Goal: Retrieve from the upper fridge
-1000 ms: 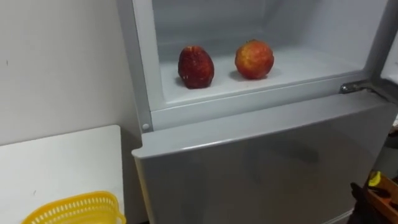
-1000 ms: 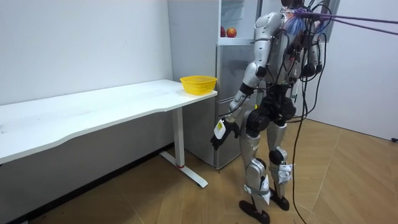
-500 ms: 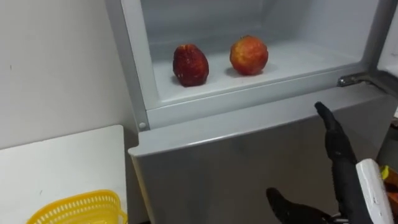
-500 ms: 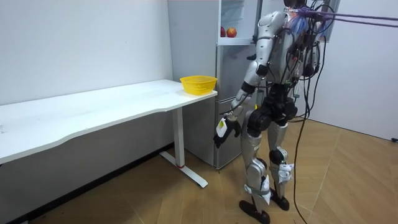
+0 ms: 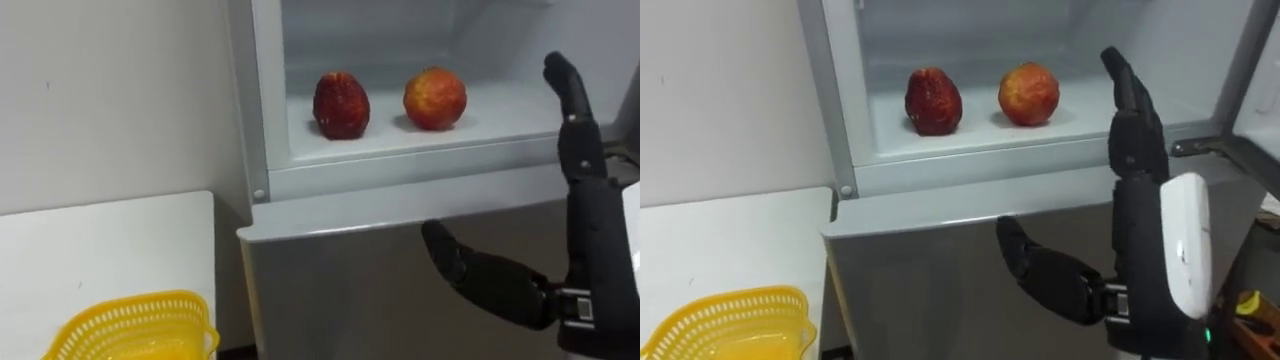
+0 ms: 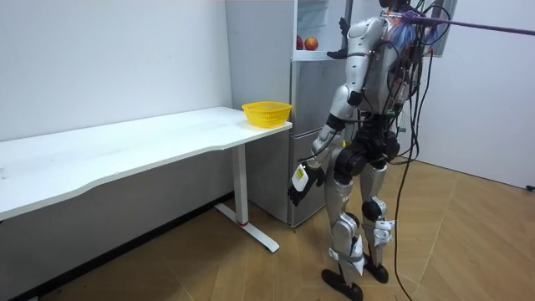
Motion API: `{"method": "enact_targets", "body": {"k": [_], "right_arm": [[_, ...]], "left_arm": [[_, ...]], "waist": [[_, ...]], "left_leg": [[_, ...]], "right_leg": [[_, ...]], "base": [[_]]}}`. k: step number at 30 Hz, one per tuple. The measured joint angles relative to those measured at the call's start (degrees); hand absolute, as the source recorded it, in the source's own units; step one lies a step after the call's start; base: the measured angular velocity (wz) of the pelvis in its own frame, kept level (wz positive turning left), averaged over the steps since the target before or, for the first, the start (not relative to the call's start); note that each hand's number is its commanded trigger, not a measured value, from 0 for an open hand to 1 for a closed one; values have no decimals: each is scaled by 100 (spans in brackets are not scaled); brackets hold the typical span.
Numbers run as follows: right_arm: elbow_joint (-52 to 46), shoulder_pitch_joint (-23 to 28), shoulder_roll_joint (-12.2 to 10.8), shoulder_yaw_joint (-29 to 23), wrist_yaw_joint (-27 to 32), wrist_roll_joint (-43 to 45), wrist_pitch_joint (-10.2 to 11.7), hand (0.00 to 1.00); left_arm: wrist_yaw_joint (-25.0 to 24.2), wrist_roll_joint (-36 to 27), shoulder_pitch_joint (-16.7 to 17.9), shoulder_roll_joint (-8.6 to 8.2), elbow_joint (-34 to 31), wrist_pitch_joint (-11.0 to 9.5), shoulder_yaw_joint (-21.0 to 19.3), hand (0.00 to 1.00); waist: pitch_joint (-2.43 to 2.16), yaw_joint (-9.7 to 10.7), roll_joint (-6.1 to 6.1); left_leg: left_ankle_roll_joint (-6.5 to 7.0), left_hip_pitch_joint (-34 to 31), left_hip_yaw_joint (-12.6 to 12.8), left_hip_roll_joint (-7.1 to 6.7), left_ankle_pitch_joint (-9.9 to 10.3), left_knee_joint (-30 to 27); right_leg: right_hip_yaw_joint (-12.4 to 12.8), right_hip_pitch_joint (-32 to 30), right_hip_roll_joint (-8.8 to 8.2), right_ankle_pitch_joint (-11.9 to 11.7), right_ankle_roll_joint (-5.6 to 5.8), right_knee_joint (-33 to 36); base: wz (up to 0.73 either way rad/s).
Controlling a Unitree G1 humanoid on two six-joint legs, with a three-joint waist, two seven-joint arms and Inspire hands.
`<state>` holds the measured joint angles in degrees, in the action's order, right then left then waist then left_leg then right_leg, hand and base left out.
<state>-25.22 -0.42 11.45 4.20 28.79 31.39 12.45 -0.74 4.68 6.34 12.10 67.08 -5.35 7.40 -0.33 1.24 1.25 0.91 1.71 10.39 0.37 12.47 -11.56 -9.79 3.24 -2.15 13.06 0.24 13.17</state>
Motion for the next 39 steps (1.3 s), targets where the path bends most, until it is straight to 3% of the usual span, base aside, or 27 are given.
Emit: {"method": "enact_targets", "body": {"k": [4,6,14,17,21,29,34,39], "right_arm": [[3,-82,35,-104,66,-177,1,0],[8,-82,76,-103,73,-287,-1,0],[87,-475,231,-131,46,-783,-6,0],[223,-841,270,-138,-36,-735,-13,0],[365,-1157,573,-161,-118,-938,-27,0],[516,-1656,681,-340,-114,-1194,-261,0],[817,-2080,686,-340,-281,-1241,-381,0],[913,-2118,689,-334,-461,-1308,-516,0]], "left_arm": [[-5,-2,66,18,-23,2,-172,0],[6,-3,77,24,-27,10,-181,0],[-33,1,99,21,-46,45,-304,0],[-124,122,115,15,-45,96,-470,0],[-129,225,143,14,-62,139,-567,0],[-188,436,132,10,-61,378,-631,0],[-334,1094,144,18,-59,548,-712,0],[-390,1410,119,34,-64,699,-711,0]], "waist": [[-4,-56,95],[20,-94,129],[43,-284,183],[48,-333,190],[48,-354,217],[60,-473,258],[55,-519,315],[49,-619,374]], "left_leg": [[-15,31,-137,-7,-13,-17],[-19,59,-185,-14,-16,-17],[-28,103,-297,-20,-23,-18],[-31,80,-327,-20,-25,-17],[-34,94,-440,-32,-26,-21],[-37,76,-568,-67,-65,-12],[-33,58,-592,-75,-72,-21],[-30,44,-601,-80,-78,-43]], "right_leg": [[-222,102,-9,-2,-4,-70],[-326,170,-15,-3,-5,-114],[-448,290,-11,-14,-21,-176],[-473,294,-8,-19,-29,-179],[-601,361,-16,-21,-29,-212],[-735,383,-33,-21,-28,-255],[-752,380,-39,-21,-28,-256],[-755,390,-44,-21,-28,-256]], "base": [[18],[10],[5],[4],[14],[8],[1],[0]]}}
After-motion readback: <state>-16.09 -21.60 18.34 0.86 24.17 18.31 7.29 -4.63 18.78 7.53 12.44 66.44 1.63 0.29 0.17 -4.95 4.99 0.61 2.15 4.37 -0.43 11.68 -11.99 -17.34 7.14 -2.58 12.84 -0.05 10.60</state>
